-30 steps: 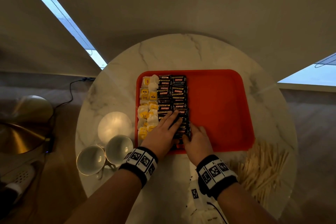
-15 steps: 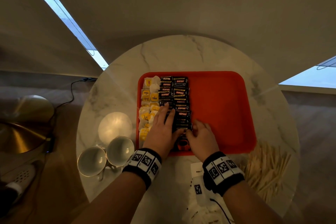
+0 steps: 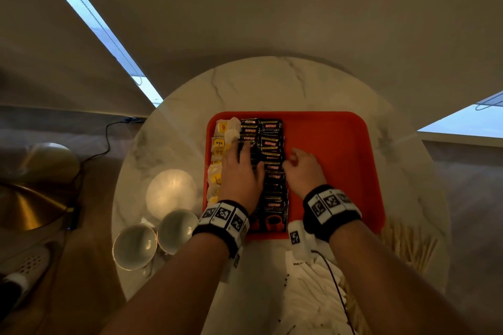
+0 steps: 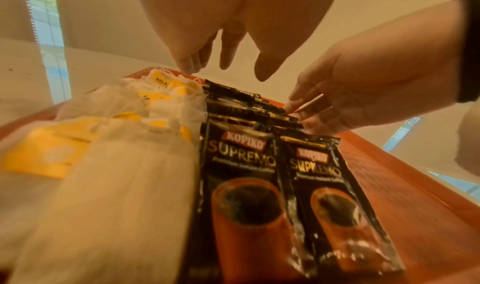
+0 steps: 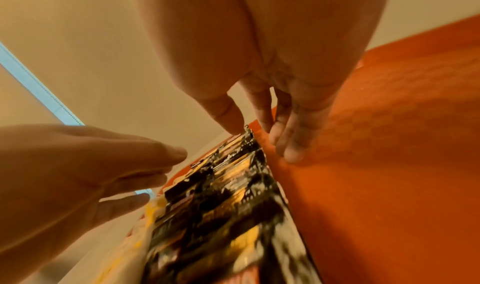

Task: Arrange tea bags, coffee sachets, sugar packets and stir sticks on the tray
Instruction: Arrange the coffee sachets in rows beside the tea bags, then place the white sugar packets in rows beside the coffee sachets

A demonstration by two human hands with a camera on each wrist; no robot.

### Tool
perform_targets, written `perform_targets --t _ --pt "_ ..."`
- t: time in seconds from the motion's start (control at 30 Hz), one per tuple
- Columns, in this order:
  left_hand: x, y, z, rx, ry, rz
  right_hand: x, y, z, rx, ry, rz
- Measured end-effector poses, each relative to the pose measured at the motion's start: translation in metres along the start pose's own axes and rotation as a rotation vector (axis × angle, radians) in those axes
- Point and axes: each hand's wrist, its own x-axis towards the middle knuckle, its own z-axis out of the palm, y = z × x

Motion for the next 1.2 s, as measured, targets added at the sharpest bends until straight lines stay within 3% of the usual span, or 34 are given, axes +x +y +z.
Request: perform_targets --t 0.17,0.4,0.63,0.83,0.97,1.07,1.2 --pt "0.009 0.0 0.008 -0.023 -0.053 -0.031 0.029 -0.009 0.005 0.044 -0.063 -0.051" --pt "0.021 -0.001 0.011 0.065 0.033 0.041 0.053 -0.019 -0.004 0.018 0.008 -0.014" --pt "0.037 -0.002 0.016 0.16 -0.038 0.061 0.07 -0.032 0.003 0.026 -0.047 -0.042" --pt "0.031 0.001 0.007 0.107 0.028 0.1 0.039 -0.031 -0.017 0.0 0.038 -0.029" --pt "0.0 0.009 -0.004 0.01 0.047 0.225 -0.013 -0.012 -0.033 -0.009 0.097 -0.097" --pt "-0.044 0.016 -0.009 0.007 -0.104 0.297 -0.064 0.015 -0.038 -0.005 0.031 -0.11" --pt "-0.106 0.009 0.013 0.185 -0.519 0.322 -0.128 0.059 -0.037 -0.099 -0.132 -0.099"
